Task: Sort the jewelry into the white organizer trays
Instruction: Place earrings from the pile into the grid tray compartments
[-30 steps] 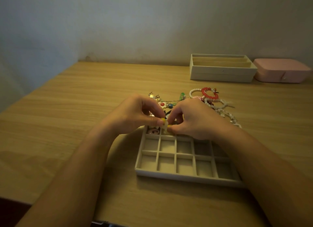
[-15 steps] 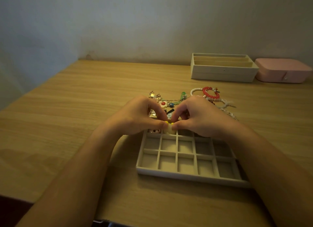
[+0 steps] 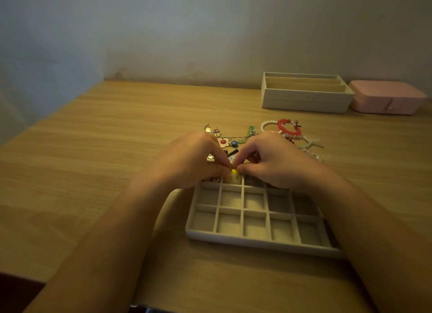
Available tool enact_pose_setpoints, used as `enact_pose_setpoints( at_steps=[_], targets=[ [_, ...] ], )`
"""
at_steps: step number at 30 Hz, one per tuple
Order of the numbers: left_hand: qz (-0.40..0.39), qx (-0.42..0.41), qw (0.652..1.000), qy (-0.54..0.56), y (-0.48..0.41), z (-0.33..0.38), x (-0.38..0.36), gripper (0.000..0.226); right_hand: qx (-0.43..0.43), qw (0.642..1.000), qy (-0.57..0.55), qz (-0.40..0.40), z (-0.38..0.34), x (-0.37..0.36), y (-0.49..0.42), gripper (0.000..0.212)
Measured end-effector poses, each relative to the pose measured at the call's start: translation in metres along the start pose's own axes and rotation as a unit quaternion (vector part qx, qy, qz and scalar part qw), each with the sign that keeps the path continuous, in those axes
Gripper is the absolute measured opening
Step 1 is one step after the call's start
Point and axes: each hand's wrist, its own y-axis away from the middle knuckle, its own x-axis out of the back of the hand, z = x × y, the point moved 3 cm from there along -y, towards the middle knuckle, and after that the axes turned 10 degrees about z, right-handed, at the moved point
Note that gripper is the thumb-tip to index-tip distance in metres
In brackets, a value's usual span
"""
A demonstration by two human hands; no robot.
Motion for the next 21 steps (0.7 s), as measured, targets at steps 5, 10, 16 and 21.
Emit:
enact_pose_setpoints(
  at_steps=[5, 10, 16, 21],
  targets=[
    [-0.004, 0.002, 1.0, -0.001, 0.0004, -0.0019, 0.0002, 0.012, 0.0, 1.0, -0.023, 0.016, 0.002, 0.0, -0.0009, 0.01],
    [0.002, 0.008, 1.0, 0.022, -0.0002, -0.0048, -0.0025, 0.013, -0.004, 1.0, -0.026, 0.003, 0.0011, -0.0007, 0.0002, 0.008],
    [0.006, 0.006, 0.998, 0.07, 0.0, -0.0096, -0.0031, 0.012, -0.011, 0.999, -0.048, 0.019, 0.0049, -0.0005, -0.0008, 0.01],
    [-0.01, 0.015, 0.996, 0.082, -0.0001, -0.0063, -0.0042, 0.017, -0.016, 0.998, -0.059, 0.008, 0.0048, -0.0007, -0.0008, 0.009]
  ],
)
